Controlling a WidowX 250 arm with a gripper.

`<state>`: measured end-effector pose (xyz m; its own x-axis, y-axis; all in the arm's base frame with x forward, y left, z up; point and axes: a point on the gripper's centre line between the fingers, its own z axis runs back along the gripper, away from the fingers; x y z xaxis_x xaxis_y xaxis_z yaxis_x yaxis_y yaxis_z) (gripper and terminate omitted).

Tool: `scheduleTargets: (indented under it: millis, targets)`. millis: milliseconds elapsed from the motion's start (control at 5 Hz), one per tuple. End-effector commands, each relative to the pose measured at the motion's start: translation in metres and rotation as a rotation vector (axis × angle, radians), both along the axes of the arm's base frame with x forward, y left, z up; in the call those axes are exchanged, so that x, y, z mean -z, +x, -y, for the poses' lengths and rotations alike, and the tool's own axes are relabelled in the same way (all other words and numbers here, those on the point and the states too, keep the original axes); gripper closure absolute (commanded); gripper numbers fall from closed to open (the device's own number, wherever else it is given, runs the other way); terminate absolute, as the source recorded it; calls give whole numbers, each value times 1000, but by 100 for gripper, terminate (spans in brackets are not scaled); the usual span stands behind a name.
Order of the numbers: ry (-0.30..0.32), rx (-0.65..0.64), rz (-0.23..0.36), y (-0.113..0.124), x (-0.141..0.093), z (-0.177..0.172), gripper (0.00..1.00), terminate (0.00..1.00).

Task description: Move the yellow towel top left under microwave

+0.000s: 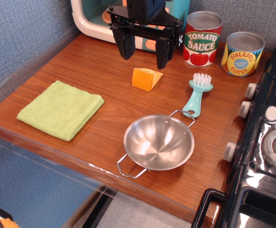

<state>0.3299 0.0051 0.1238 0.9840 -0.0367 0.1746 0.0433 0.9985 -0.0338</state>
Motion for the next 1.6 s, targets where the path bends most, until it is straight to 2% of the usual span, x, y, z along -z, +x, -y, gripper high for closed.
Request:
scheduleTargets:
  millis: [0, 200, 600, 800, 1000, 1200, 1400]
  targets:
    - [0, 0, 0, 0, 0, 0, 0, 0]
    - [49, -27, -22, -20, 14, -28, 0, 0]
    - [39, -83, -5, -66, 41, -90, 0, 0]
    - [38, -51, -18, -69, 60, -118, 0, 0]
    - [18, 35, -7, -64, 71, -132, 0, 0]
    - [24, 56, 13, -59, 77, -139, 0, 0]
    - [62, 73, 25, -52, 84, -138, 0, 0]
